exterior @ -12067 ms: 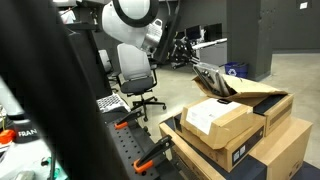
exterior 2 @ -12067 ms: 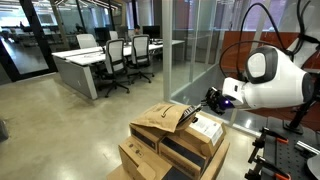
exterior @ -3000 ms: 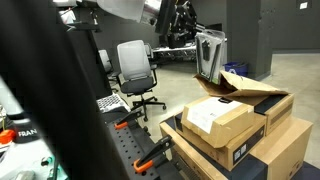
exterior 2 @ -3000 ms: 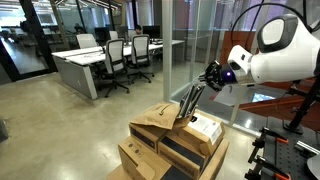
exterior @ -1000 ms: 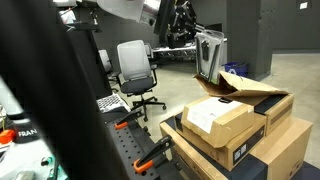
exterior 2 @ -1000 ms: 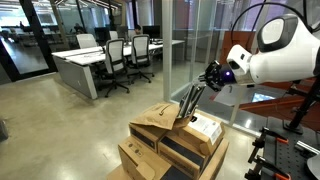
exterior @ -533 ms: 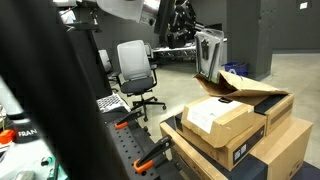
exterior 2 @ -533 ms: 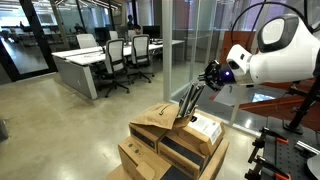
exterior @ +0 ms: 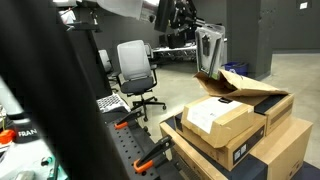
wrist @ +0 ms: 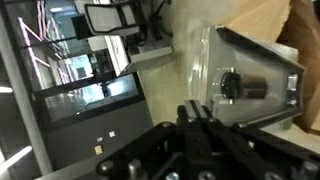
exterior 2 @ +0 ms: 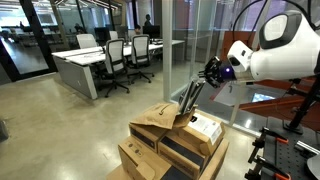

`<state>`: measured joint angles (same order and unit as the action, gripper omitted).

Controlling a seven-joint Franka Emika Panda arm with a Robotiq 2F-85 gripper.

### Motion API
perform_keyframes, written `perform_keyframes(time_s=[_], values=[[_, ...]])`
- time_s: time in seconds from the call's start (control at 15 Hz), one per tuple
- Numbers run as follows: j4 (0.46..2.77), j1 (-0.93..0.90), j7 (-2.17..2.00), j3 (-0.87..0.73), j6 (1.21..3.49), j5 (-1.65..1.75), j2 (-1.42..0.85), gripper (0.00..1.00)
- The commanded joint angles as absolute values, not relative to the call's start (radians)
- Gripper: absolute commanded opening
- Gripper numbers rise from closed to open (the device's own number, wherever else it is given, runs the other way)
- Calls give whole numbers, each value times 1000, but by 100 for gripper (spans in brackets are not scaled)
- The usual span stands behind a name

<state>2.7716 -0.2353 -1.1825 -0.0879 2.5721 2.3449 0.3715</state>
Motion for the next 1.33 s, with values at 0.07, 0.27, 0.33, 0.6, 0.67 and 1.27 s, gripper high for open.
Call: perform_keyframes(time_s=[0.07, 0.27, 0.33, 0.6, 0.67, 1.27], values=[[2775, -240, -1159, -108, 2577, 2351, 419, 0], [2774, -240, -1149, -118, 2583, 2351, 433, 0], [2774, -240, -1146, -121, 2586, 2351, 437, 0], [2772, -193, -1155, -84, 2608, 2360, 446, 0], [2772, -185, -1154, -80, 2612, 2361, 450, 0], [2773, -173, -1171, -32, 2599, 2354, 434, 0]])
